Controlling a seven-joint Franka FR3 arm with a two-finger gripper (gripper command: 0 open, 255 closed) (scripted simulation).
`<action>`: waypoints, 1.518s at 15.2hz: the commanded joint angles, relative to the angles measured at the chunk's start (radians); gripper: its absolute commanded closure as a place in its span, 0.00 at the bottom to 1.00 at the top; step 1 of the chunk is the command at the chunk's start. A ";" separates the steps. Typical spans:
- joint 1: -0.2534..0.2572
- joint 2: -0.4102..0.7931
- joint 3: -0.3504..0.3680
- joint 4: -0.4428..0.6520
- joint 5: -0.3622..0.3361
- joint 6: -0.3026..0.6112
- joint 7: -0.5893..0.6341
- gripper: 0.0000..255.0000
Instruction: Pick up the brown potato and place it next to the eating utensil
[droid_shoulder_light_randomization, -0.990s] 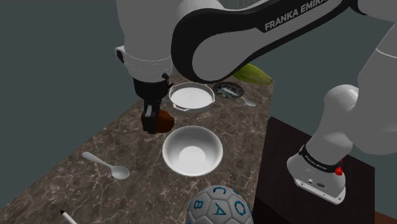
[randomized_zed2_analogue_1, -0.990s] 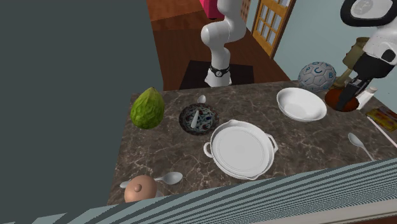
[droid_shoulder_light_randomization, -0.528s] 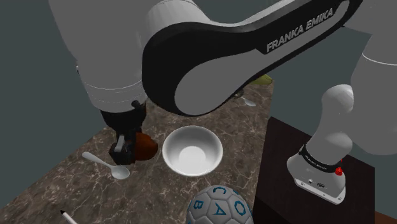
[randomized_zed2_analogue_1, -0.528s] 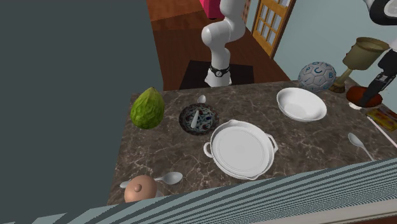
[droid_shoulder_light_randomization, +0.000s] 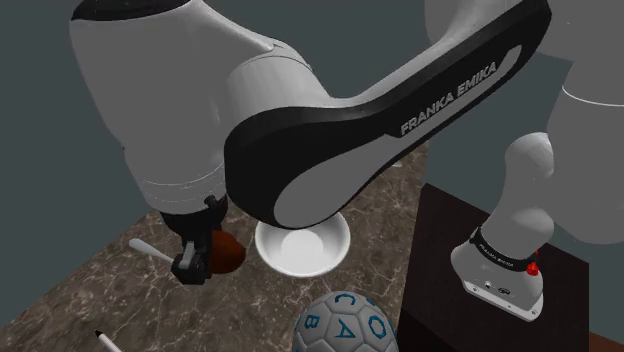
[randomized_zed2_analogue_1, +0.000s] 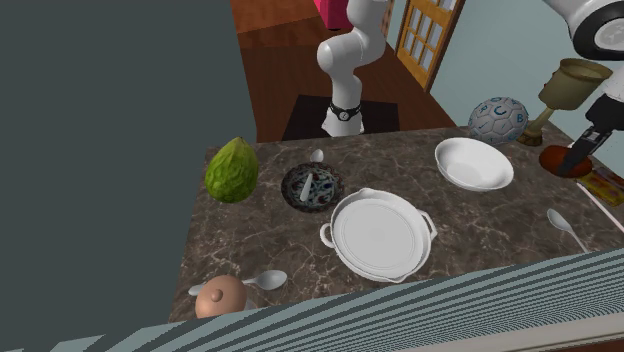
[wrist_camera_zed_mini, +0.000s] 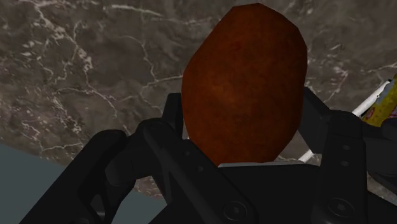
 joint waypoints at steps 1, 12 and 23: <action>0.000 0.005 -0.002 -0.020 -0.004 0.025 0.005 1.00; 0.005 0.062 -0.014 -0.091 -0.037 0.148 0.036 1.00; 0.008 0.084 -0.020 -0.108 -0.050 0.185 0.047 1.00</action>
